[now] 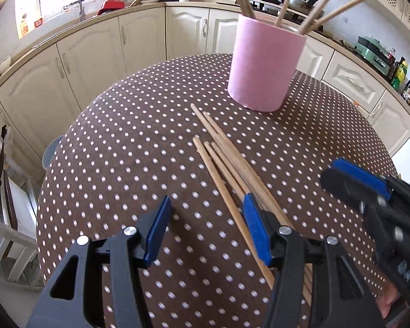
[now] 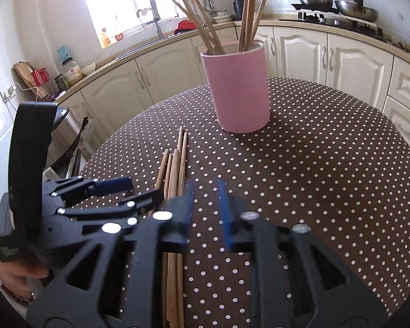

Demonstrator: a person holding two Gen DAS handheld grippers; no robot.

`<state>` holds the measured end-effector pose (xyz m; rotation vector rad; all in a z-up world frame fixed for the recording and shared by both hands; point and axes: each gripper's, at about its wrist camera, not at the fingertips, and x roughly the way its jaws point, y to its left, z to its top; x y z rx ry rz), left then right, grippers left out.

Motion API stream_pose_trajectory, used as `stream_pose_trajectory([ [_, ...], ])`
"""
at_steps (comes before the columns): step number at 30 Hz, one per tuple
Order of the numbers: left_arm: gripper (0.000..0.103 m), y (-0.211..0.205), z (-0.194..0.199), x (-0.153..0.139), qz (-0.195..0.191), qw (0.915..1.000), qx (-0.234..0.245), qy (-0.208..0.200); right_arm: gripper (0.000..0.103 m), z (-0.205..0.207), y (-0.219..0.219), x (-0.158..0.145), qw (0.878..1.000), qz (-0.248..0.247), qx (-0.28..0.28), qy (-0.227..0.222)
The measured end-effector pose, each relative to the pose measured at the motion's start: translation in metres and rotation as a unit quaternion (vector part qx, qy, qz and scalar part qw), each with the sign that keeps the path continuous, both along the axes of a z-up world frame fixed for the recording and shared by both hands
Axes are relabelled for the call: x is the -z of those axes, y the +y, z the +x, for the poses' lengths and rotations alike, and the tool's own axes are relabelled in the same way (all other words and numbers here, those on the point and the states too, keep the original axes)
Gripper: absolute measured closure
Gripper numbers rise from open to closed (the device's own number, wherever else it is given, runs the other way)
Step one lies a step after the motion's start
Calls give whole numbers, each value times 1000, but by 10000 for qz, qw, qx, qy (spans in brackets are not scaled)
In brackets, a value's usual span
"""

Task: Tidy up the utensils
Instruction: 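Move both grippers back down to the chopstick pile on the table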

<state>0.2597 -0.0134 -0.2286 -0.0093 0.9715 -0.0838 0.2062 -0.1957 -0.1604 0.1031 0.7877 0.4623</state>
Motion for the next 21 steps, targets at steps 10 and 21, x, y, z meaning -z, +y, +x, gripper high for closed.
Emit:
stream_pose_trajectory([
  [10, 86, 12, 11, -2, 322, 9994, 139, 9, 55, 21, 13, 11, 9996, -164, -113, 182],
  [21, 92, 25, 17, -3, 71, 9997, 234, 75, 65, 48, 43, 24, 9963, -640, -372, 443],
])
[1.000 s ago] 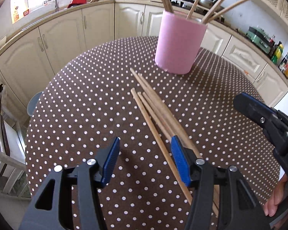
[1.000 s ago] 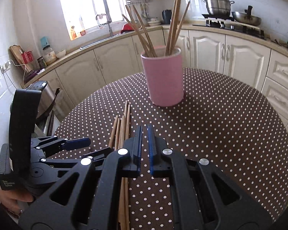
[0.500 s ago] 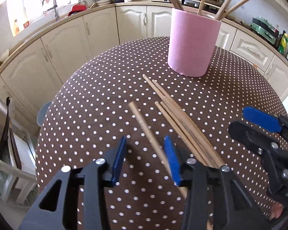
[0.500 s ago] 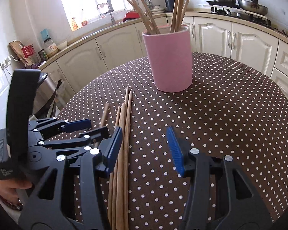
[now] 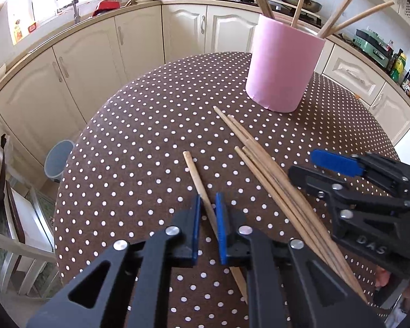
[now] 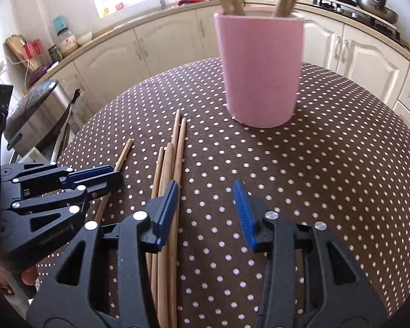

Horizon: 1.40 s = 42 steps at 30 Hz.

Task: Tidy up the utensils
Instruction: 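Move both grippers back down to the chopstick pile on the table, then close the left gripper on one chopstick while the right gripper grasps another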

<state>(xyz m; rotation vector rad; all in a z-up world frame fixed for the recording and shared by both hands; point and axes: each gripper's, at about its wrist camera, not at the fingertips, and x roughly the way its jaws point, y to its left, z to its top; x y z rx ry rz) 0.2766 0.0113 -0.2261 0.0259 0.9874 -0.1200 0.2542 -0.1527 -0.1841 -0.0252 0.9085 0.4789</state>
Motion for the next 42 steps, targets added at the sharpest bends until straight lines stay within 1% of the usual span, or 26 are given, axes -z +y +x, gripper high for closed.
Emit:
stream_pose_trajectory([
  [4, 92, 3, 0, 0, -40, 10000, 21, -7, 68, 5, 14, -1, 9998, -162, -146, -2],
  [7, 91, 4, 3, -1, -25, 10000, 39, -9, 71, 12, 29, -2, 9990, -385, -244, 4],
  [10, 91, 4, 5, 0, -43, 10000, 45, 3, 75, 21, 41, -4, 9982, -518, -299, 72],
  [12, 91, 4, 5, 0, -61, 10000, 47, 13, 77, 26, 49, -4, 9972, -656, -333, 89],
  [13, 91, 4, 7, 0, -62, 10000, 50, 21, 79, 31, 55, -3, 9965, -723, -378, 178],
  [17, 91, 2, 10, 0, -22, 10000, 41, 46, 82, 46, 75, -2, 9939, -950, -482, 282],
  [19, 92, 0, 13, 0, -1, 10000, 30, 56, 87, 54, 86, -3, 9929, -1011, -535, 336],
  [21, 93, -1, 14, 0, 22, 10000, 14, 64, 95, 60, 96, -4, 9921, -1070, -551, 364],
  [24, 97, -2, 15, 0, -7, 10000, -15, 56, 96, 63, 100, -3, 9911, -1114, -615, 384],
  [26, 97, -2, 16, -2, -45, 10000, -35, 65, 97, 64, 102, -4, 9918, -1057, -619, 371],
  [29, 97, 0, 15, -5, -165, 9998, -37, 47, 97, 57, 89, -3, 9940, -880, -569, 301],
  [31, 97, 0, 12, -12, -175, 9998, -47, -31, 97, 53, 86, -10, 9953, -791, -530, 202],
  [34, 97, 0, 8, -25, -294, 9995, -22, -148, 97, 45, 80, -26, 9972, -560, -498, 49],
  [42, 97, -7, -19, -85, -539, 9954, 145, -782, 97, 17, 54, -73, 9978, -43, -403, -533],
])
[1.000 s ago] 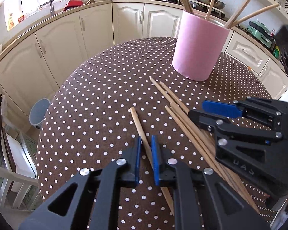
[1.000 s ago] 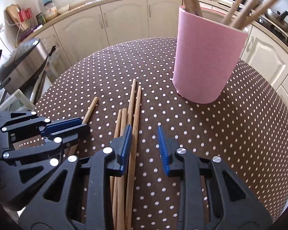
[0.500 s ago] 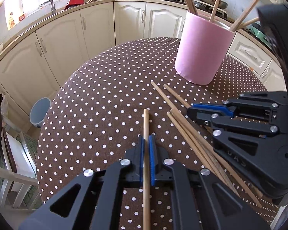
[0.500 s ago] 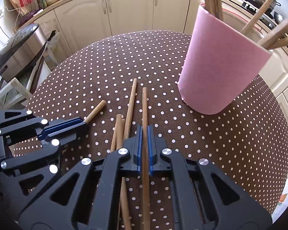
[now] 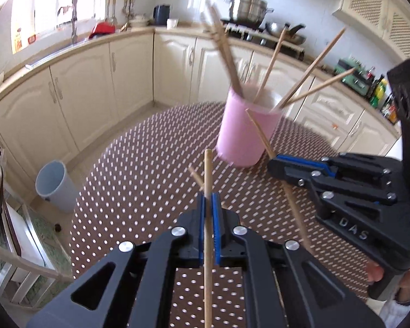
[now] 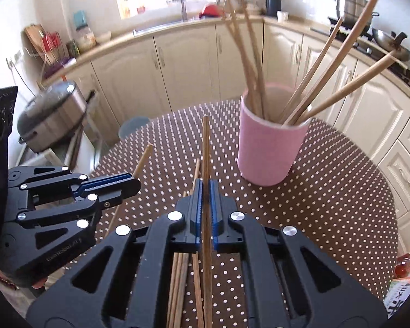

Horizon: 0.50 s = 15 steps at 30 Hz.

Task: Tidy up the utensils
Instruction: 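Close the left gripper on one chopstick while the right gripper grasps another, then lift both held chopsticks upright above the pink cup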

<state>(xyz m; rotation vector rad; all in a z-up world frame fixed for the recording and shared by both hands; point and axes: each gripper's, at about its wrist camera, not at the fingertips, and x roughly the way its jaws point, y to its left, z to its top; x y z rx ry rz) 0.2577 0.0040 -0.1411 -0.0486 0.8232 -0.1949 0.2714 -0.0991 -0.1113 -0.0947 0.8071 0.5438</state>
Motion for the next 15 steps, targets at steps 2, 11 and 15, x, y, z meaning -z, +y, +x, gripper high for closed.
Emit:
stream_pose_trajectory([
  [2, 97, -1, -10, -17, -71, 9998, 38, -202, 97, -8, -10, -10, 9999, 118, 18, -113],
  [11, 97, -14, -46, -68, -259, 9956, 222, -872, 97, -43, -49, -53, 9957, 554, 90, -734],
  [15, 97, -20, -56, -82, -349, 9925, 287, -1132, 97, -58, -60, -69, 9923, 717, 102, -1005],
])
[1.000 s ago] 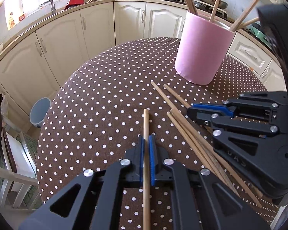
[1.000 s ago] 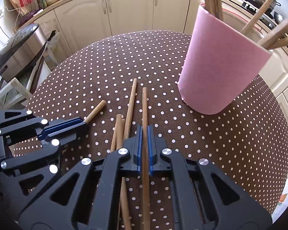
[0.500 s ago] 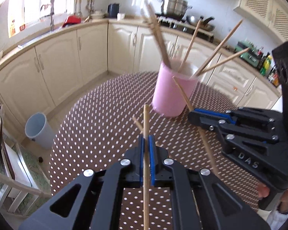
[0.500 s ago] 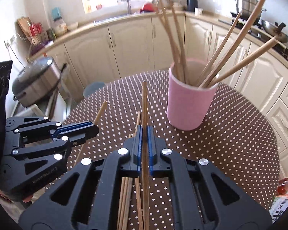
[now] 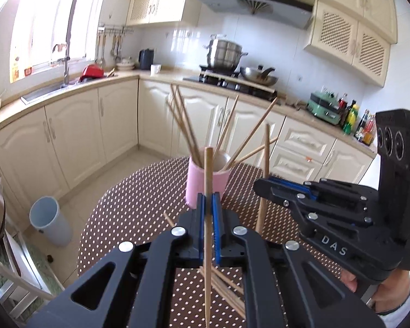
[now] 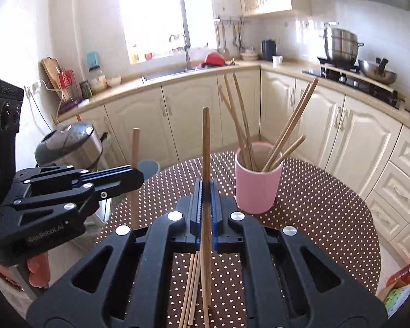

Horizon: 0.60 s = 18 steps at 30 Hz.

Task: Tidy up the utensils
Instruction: 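Lift both held chopsticks upright above the pink cup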

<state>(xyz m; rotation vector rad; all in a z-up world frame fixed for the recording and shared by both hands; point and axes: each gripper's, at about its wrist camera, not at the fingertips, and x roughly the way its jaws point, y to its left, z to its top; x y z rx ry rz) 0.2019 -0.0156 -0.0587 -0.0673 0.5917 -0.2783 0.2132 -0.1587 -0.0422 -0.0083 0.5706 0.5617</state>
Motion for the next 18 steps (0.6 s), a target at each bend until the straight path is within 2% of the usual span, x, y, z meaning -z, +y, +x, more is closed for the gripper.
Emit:
stream_pose_trajectory([
  [6, 97, -5, -7, -13, -167, 9992, 6, -356, 97, -11, -8, -12, 9997, 111, 25, -218],
  [13, 97, -11, 0, -16, -139, 9987, -21, -486, 97, -16, -15, -21, 9992, 179, 83, -350],
  [18, 97, -8, 8, -20, -262, 9976, -102, -625, 97, -16, -17, -31, 9983, 229, 126, -514],
])
